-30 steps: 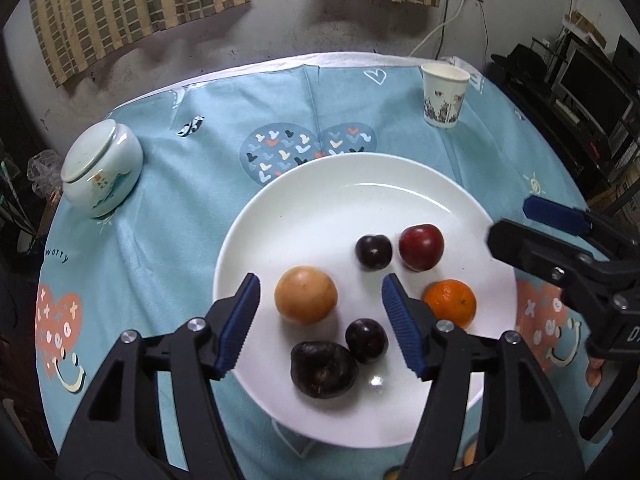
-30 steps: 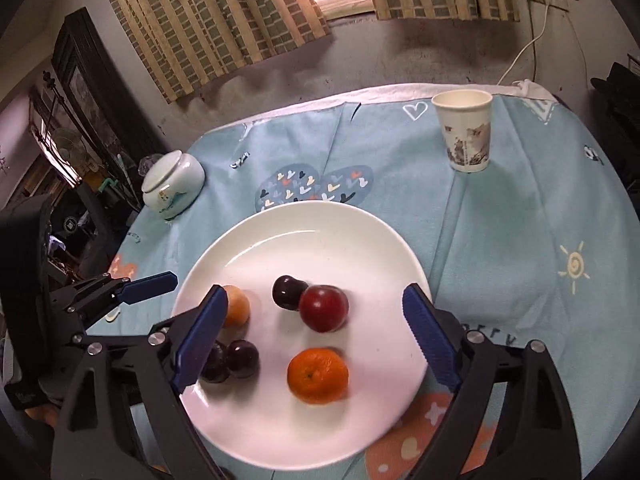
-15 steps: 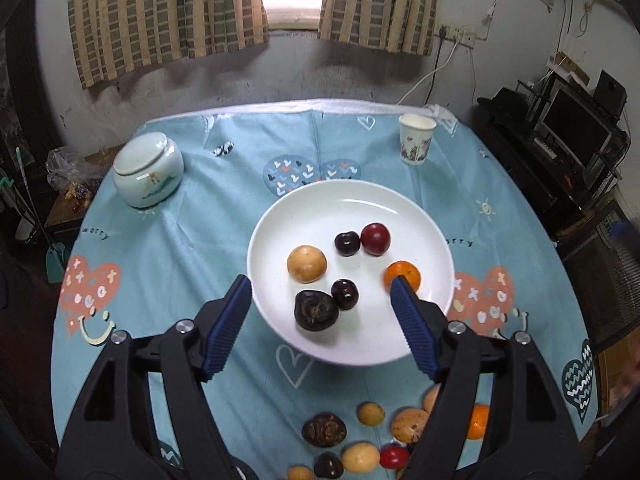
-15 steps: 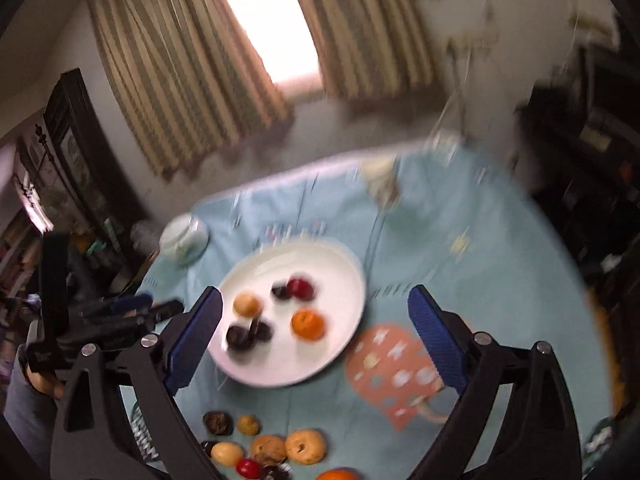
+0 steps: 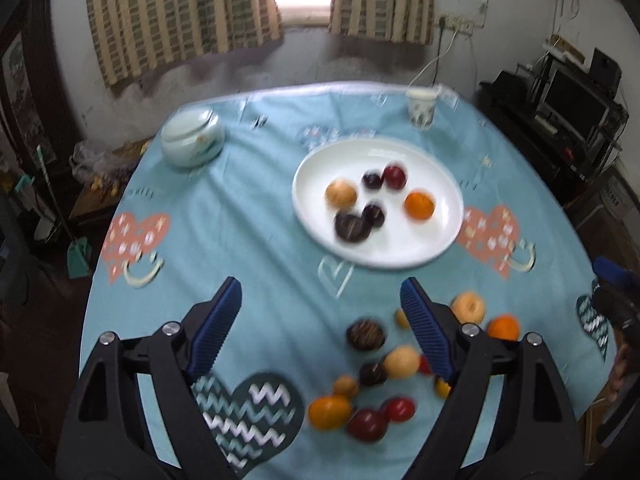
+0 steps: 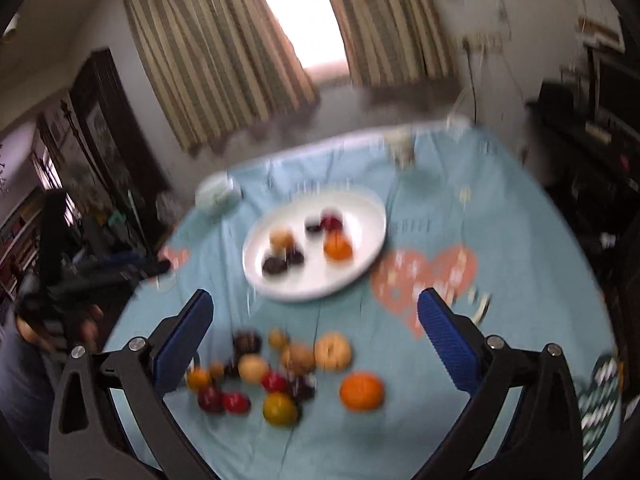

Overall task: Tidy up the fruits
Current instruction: 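Move both open tools back over the fruit cluster, then grasp a red plum with the left tool while the right tool grasps a yellow fruit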

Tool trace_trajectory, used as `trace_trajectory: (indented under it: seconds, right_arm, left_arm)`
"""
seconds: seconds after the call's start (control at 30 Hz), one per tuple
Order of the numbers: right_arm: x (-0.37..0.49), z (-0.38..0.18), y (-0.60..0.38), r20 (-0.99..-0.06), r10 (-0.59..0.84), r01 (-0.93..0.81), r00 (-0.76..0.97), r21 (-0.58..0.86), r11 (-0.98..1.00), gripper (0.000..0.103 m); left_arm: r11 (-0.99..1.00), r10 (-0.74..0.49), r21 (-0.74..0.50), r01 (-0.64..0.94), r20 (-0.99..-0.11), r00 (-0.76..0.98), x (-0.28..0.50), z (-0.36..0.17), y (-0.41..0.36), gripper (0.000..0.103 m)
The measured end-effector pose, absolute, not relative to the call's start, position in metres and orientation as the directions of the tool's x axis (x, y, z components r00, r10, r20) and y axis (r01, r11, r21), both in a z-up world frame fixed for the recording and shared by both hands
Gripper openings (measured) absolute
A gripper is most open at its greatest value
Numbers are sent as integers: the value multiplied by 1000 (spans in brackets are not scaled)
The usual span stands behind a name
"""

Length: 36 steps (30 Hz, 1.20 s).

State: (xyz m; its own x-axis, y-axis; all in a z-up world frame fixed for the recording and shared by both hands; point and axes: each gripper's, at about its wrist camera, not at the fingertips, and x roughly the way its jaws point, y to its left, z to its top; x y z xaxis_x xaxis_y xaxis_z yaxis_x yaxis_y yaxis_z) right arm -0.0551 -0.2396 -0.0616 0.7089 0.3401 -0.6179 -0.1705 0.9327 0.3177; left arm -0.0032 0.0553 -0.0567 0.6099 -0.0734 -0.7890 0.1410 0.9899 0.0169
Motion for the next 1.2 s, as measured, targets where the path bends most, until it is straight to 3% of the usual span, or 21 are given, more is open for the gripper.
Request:
trace_trajectory:
  seconds: [0.13, 0.33, 0.53, 0.6, 0.73, 0.8, 0.87, 1.03, 1.1, 1.2]
  right_arm:
    - [-68, -113, -209, -734, 336, -238, 590, 240, 941, 102]
    - [-93, -166, -164, -845, 349, -382, 406, 190, 905, 101]
    - [-79, -189, -146, -883, 313, -382, 349, 171, 908, 83]
    - [-70, -194, -141, -892, 305, -380, 333, 169, 910, 82]
    - [-59, -196, -133, -894, 308, -390, 324, 171, 905, 64]
    - [-58, -195, -132, -894, 323, -411, 309, 181, 893, 40]
    - [-59, -193, -137, -895, 339, -411, 291, 203, 889, 38]
    - [-66, -192, -153, -892, 354, -387, 281, 232, 892, 38]
    - [-71, -192, -158, -891, 358, -380, 278, 240, 893, 38]
    - [-74, -193, -160, -891, 362, -375, 273, 248, 893, 38]
  left_arm:
    - [992, -68, -1, 126, -848, 526, -35, -92, 81, 83]
    - [971, -175, -104, 213, -922, 346, -85, -145, 72, 83]
    - [959, -233, -180, 220, -941, 247, -93, -175, 58, 83]
    - [960, -241, -195, 200, -941, 237, -89, -179, 59, 83]
    - [963, -251, -219, 157, -942, 221, -78, -186, 60, 82]
    - [962, -255, -224, 159, -942, 217, -74, -189, 54, 81]
    - [960, -262, -230, 160, -940, 220, -69, -190, 51, 80]
    - [958, -277, -253, 132, -935, 222, -55, -199, 48, 47]
    - [957, -285, -264, 120, -931, 228, -49, -201, 49, 48]
    - [958, -282, -255, 134, -926, 251, -43, -196, 47, 39]
